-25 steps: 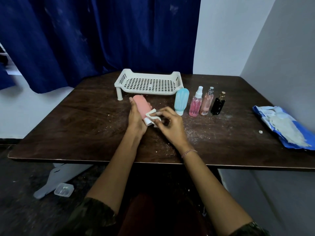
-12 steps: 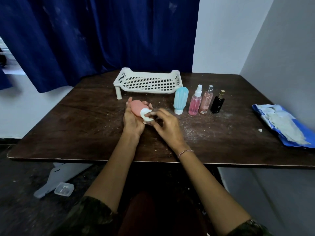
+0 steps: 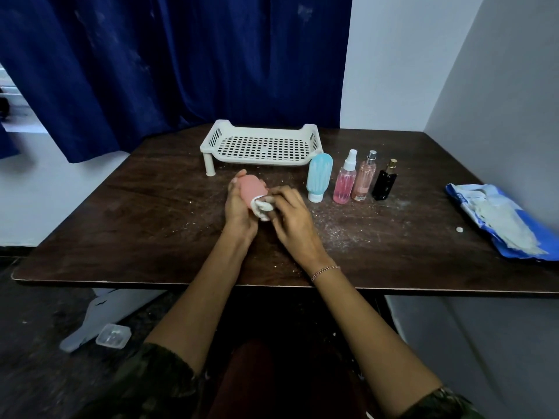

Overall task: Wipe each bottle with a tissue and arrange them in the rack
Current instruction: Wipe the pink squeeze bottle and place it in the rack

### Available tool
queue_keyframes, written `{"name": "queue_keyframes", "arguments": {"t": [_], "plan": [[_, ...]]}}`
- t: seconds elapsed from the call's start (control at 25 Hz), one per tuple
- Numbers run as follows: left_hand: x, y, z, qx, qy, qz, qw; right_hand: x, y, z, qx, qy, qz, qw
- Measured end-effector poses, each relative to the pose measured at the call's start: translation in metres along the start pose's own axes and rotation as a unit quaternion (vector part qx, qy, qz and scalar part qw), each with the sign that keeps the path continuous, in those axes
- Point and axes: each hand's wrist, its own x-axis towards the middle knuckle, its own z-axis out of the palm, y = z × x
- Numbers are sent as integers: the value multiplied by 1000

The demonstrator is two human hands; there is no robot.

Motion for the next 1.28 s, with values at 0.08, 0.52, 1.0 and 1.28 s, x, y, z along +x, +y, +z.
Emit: {"name": "queue_keyframes", "arguments": {"t": [0.08, 0.52, 1.0, 1.28], "plan": [[2, -2, -2, 26, -2, 22, 999, 0, 0, 0, 9, 2, 17, 1000], [8, -1, -7, -11, 17, 57, 998, 1, 5, 2, 163, 43, 151, 974], [15, 9, -2, 198, 16, 155, 968, 3, 20, 6, 73, 4, 219, 973], [10, 30, -1, 311, -91, 201, 924, 6, 17, 9, 25, 14, 221, 975]]}}
